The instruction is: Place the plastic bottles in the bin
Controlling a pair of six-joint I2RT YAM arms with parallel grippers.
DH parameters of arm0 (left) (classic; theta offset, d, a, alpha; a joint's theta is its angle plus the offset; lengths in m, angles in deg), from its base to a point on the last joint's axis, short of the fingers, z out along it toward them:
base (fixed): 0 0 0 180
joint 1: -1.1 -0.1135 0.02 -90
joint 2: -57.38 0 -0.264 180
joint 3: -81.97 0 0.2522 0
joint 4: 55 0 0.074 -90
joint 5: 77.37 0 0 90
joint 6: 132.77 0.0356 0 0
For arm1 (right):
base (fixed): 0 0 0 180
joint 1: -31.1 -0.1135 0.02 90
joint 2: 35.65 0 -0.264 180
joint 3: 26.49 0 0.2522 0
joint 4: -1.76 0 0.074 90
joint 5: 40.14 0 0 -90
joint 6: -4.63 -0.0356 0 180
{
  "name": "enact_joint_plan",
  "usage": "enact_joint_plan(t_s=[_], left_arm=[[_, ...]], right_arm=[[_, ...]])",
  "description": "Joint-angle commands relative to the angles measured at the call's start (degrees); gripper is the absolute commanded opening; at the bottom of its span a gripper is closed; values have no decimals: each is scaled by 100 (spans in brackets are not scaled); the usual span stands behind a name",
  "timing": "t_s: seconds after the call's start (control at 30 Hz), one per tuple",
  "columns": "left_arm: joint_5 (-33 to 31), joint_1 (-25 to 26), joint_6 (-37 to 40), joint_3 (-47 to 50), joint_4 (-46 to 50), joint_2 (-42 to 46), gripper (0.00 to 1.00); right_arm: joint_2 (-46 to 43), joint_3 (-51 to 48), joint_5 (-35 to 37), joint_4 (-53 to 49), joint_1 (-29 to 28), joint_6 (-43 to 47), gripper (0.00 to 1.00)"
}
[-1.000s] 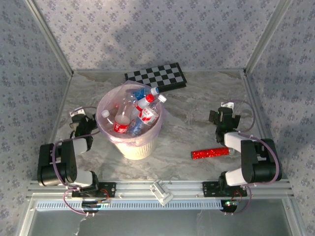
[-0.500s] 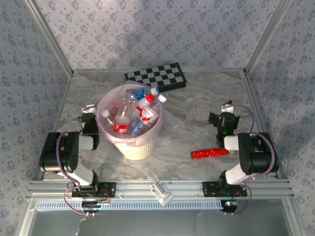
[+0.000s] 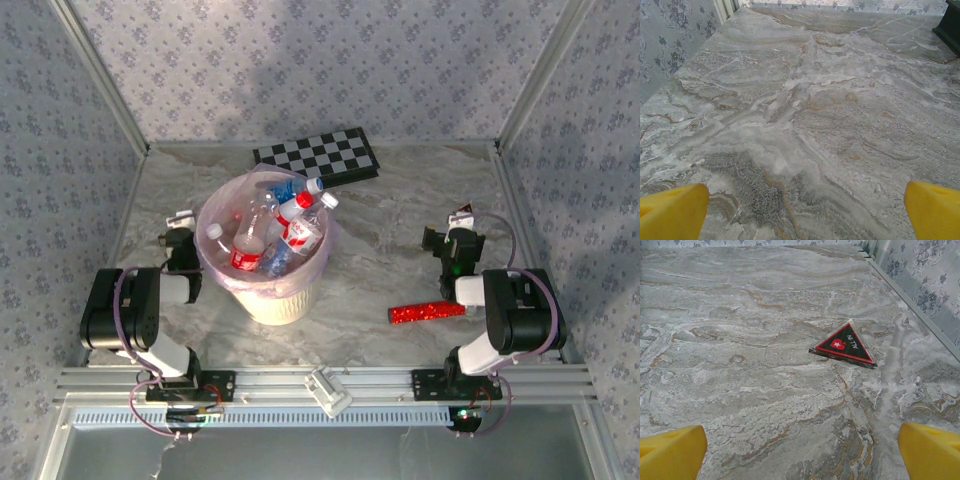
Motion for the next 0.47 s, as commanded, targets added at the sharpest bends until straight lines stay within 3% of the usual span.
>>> enact_joint_plan(t_s=[0.0, 0.43], left_arm=[[21, 30, 182, -92, -13, 36, 100], [24, 34, 182, -87, -12, 37, 100]], right_arm=[[-3, 29, -20, 201, 39, 95, 100], [-3, 25, -13, 214, 40, 94, 100]])
